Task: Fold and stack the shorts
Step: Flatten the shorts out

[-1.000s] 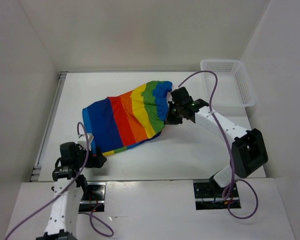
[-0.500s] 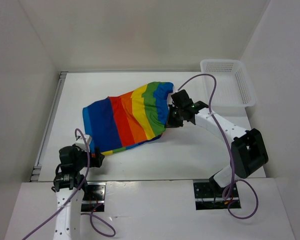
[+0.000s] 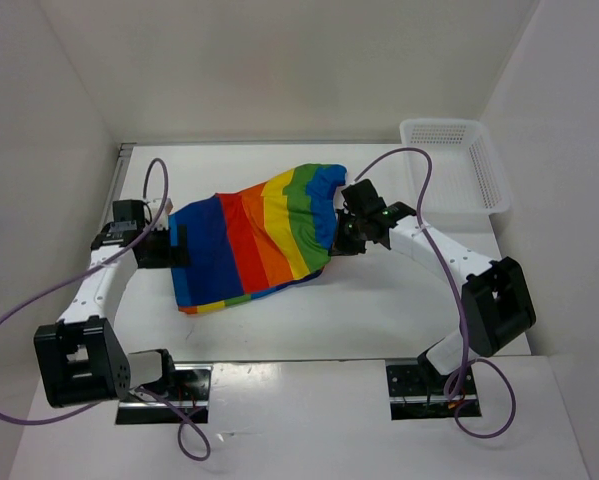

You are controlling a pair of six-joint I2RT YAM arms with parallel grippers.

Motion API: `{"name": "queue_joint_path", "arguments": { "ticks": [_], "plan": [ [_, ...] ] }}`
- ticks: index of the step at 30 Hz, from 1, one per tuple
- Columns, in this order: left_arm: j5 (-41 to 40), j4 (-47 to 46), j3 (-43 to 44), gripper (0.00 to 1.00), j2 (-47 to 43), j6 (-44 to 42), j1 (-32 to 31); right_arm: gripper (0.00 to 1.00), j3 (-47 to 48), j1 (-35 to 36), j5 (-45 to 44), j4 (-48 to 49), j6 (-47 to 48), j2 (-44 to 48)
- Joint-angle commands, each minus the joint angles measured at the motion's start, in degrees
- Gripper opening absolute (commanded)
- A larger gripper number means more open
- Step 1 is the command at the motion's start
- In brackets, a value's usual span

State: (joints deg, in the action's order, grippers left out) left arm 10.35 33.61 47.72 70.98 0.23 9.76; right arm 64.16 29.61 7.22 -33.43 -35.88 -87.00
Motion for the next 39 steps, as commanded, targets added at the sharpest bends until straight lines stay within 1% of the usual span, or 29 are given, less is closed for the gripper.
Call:
{"name": "queue_joint_path", "arguments": {
  "ticks": [1,5,6,9,10,12,14,16,18,20,21,23,24,27,32,34,35,37,39],
  "plan": [
    [-2.6,-1.3,4.1,0.96,-0.8,-0.2,-0.4,0.0,0.2,-0.3,0.5,2.0,0.8,1.6],
    [-2.6,1.2,5.5,0.96,1.6,-0.2,-0.4,0.0,0.7,-0.3,0.0,2.0,1.3,2.1],
    [-2.6,1.2,3.8,0.96,0.9,-0.2,-0.4,0.0,0.7,-0.3,0.0,2.0,1.3,2.1],
    [-1.8,2.4,0.7,0.97,-5.0,-0.2,-0.4,0.0,0.7,-0.3,0.0,2.0,1.3,2.1],
    [-2.5,3.9,-0.2,0.97,-8.8,-0.2,-0.4,0.0,0.7,-0.3,0.0,2.0,1.3,2.1],
    [-2.5,4.6,-3.6,0.98,-12.4,-0.2,-0.4,0.0,0.7,-0.3,0.0,2.0,1.9,2.1],
    [-0.1,5.6,-6.1,0.98,-15.5,-0.2,0.9,0.0,1.3,-0.3,0.0,2.0,1.9,1.0],
    [1.9,4.5,-9.8,0.98,-16.1,-0.2,0.9,0.0,1.3,-0.3,0.5,2.0,1.9,0.3],
    [3.4,3.9,-11.5,0.98,-16.7,-0.2,1.5,0.0,1.3,-0.3,0.5,2.0,1.9,0.3],
    [3.4,3.4,-12.7,0.95,-17.3,-0.2,1.5,0.0,1.3,-0.3,1.0,2.0,2.4,0.3],
    [4.0,3.4,-13.3,0.95,-18.2,-0.2,1.5,0.0,1.3,-0.3,1.0,2.0,2.4,0.3],
    [6.2,0.7,-16.8,0.95,-20.5,-0.2,2.8,0.0,1.3,-0.3,1.0,2.0,2.4,-0.2],
    [9.1,-1.4,-18.4,0.95,-22.1,-0.2,3.3,0.0,1.3,-0.3,1.0,2.0,2.4,-0.2],
    [13.9,-6.9,-24.2,0.95,-23.3,-0.2,4.0,0.0,1.8,-0.3,0.5,2.0,2.9,-0.2],
    [12.5,-7.5,-23.6,0.94,-24.5,-0.2,4.0,0.0,1.8,-0.3,0.5,2.0,2.9,-0.2],
    [13.0,-5.3,-23.6,0.94,-25.0,-0.2,4.0,0.0,1.8,-0.3,0.5,2.0,2.9,-0.2],
    [13.0,-3.2,-24.3,0.94,-26.8,-0.2,4.0,0.0,1.8,-0.3,0.5,2.0,2.9,-0.2],
    [13.0,-2.5,-25.5,0.94,-29.6,-0.2,4.0,0.0,1.8,-0.3,0.5,2.0,2.9,-0.2],
    [14.2,-5.7,-30.2,0.93,-34.1,-0.2,4.0,0.0,1.8,-0.3,0.5,2.0,2.9,-0.2]
  ]
}}
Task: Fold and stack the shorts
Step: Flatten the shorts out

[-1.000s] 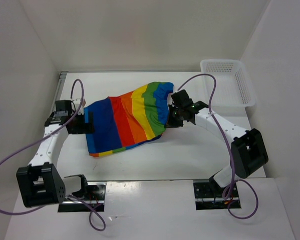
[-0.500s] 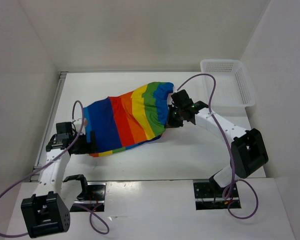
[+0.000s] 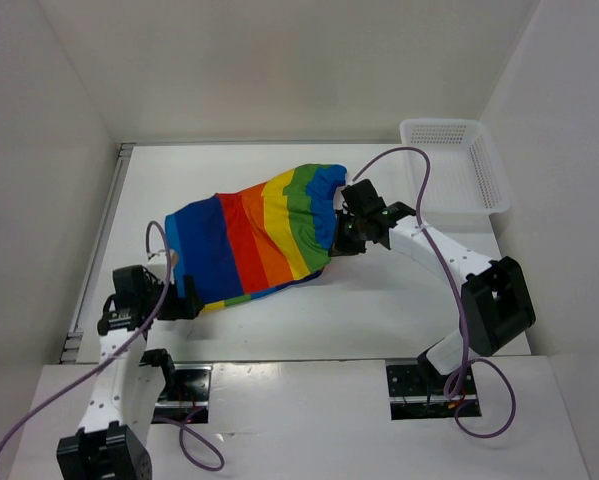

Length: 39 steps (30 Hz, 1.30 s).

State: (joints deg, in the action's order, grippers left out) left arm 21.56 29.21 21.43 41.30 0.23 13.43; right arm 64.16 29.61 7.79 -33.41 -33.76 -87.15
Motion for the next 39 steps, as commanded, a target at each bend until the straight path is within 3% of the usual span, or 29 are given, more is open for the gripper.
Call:
{"name": "queue_joint_path", "arguments": {
  "ticks": [1,14,21,24,28,31,32,33,35,37,39],
  "plan": [
    [3.8,-3.1,-5.7,0.91,-5.8,-0.2,0.4,0.0,1.8,-0.3,-0.1,1.9,0.8,0.0],
    [2.4,-6.1,-15.4,0.8,-22.0,-0.2,0.4,0.0,2.9,-0.3,1.0,1.9,1.9,-2.1],
    [0.7,-6.1,-15.5,0.75,-26.4,-0.2,0.4,0.0,3.4,-0.3,1.0,1.9,2.4,-2.1],
    [0.0,-8.3,-13.7,0.73,-21.1,-0.2,0.4,0.0,3.9,-0.3,1.0,1.9,2.4,-2.1],
    [-1.6,-11.4,-7.7,0.66,-3.3,-0.2,0.4,0.0,4.0,-0.3,1.0,1.9,2.4,-2.7],
    [-2.1,-12.2,-0.4,0.46,9.6,-0.2,0.4,0.0,4.0,-0.3,1.0,1.9,2.4,-2.7],
    [-2.1,-12.2,1.7,0.36,12.0,-0.2,0.4,0.0,4.0,-0.3,1.0,1.9,2.4,-2.7],
    [-2.9,-11.6,5.3,0.2,16.1,-0.2,0.4,0.0,4.0,-0.3,1.0,1.9,2.4,-2.7],
    [-3.6,-10.0,8.7,0.05,19.2,-0.2,0.4,0.0,4.0,-0.3,1.0,1.9,2.4,-2.7],
    [-4.3,-8.6,12.7,0.0,22.0,-0.2,0.4,0.0,4.0,-0.3,1.0,1.9,2.4,-2.7],
    [-5.8,-6.6,15.1,0.0,22.7,-0.2,0.4,0.12,3.3,-0.3,0.5,1.9,2.4,-2.1]
  ]
}}
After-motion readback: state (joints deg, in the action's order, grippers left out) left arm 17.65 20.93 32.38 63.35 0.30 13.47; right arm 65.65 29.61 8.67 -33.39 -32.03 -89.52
